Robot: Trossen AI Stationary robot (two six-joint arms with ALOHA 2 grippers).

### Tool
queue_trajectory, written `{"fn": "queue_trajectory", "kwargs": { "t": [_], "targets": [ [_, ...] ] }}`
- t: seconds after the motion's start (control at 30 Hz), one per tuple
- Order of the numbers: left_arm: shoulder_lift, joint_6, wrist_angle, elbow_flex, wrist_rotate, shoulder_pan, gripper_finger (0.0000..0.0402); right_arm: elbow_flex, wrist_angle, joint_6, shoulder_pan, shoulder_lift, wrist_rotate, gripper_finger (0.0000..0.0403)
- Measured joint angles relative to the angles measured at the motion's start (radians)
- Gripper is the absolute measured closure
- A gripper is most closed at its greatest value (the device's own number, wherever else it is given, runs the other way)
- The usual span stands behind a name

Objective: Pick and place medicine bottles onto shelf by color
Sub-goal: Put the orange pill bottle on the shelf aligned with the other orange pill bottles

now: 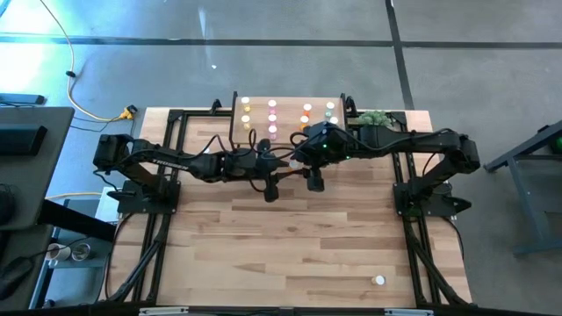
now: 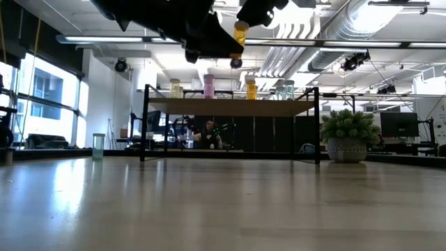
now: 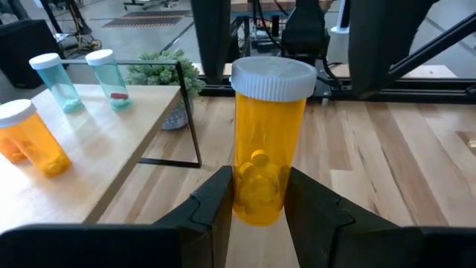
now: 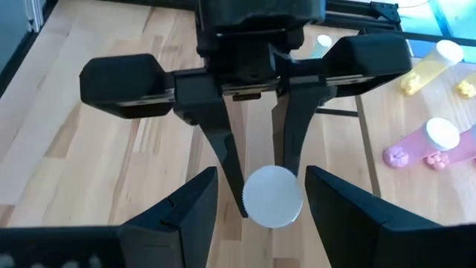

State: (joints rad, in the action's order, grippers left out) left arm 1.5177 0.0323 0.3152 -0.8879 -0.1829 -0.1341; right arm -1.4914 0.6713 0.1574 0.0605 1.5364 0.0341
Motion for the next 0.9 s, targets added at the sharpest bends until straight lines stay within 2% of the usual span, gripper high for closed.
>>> {"fn": "queue_trajectory", "kwargs": {
  "t": [0.57,0.9],
  "targets": [
    [0.001,0.006,0.034,0.0,0.0,0.001,0.0302,0.0,0.001,-0.001,0.0,0.002,0.0,0.021],
    [0.001,0.005,0.034,0.0,0.001,0.001,0.0302,0.0,0.001,-0.041,0.005,0.002,-0.001,0.0281]
  ]
}}
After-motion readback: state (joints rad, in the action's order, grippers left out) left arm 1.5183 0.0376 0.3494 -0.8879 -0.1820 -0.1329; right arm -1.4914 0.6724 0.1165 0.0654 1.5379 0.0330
